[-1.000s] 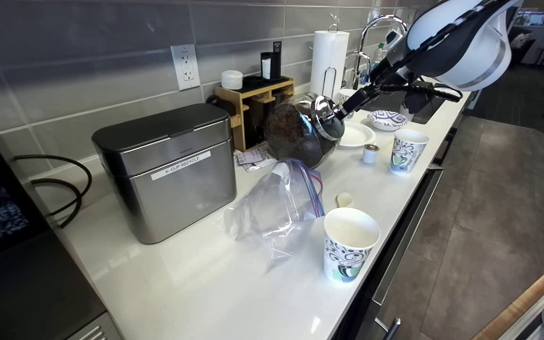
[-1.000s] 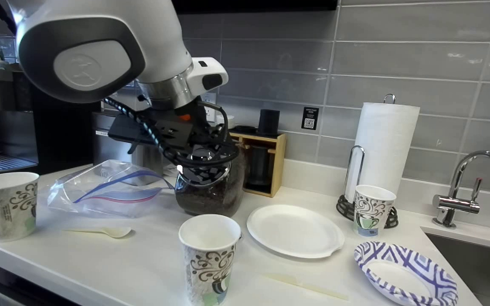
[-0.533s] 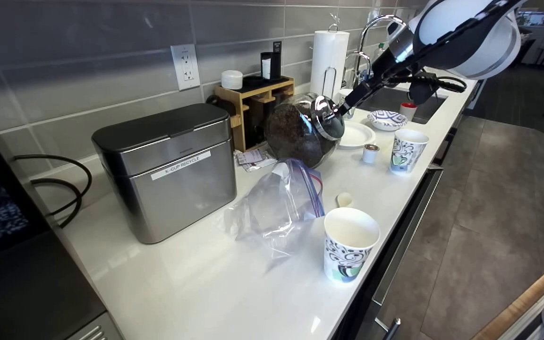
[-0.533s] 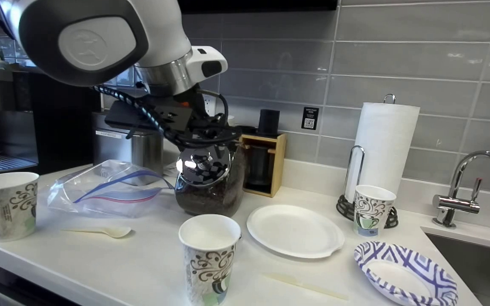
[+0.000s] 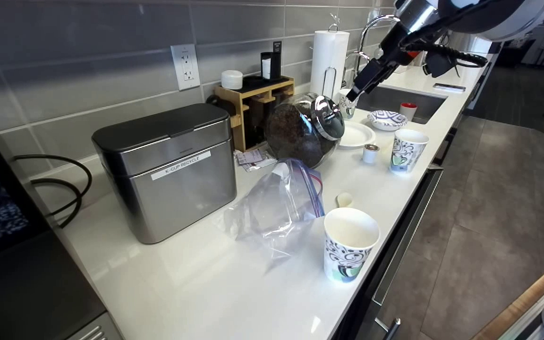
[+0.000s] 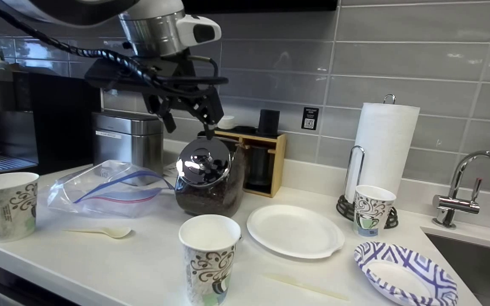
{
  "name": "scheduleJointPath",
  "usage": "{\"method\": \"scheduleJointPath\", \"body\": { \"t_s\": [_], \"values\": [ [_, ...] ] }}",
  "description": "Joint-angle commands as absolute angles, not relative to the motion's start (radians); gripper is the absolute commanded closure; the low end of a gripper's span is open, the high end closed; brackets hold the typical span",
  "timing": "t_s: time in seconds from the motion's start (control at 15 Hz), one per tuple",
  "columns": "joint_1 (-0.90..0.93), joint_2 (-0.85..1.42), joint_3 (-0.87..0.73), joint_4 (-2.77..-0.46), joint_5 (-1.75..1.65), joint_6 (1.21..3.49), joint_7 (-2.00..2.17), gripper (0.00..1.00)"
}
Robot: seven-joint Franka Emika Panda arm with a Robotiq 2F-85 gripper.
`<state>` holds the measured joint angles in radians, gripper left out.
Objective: Put the lid back on the coffee jar
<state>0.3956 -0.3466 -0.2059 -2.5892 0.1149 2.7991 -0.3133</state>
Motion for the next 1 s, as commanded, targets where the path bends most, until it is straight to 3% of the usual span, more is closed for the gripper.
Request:
{"method": "scheduleJointPath", "body": {
  "t_s": [0.0, 0.93],
  "values": [
    [0.29, -0.417, -0.093, -2.588, 0.098, 2.685, -0.254, 0.0],
    [0.256, -0.423, -0.056, -2.581, 0.126, 2.682, -0.272, 0.0]
  ]
}}
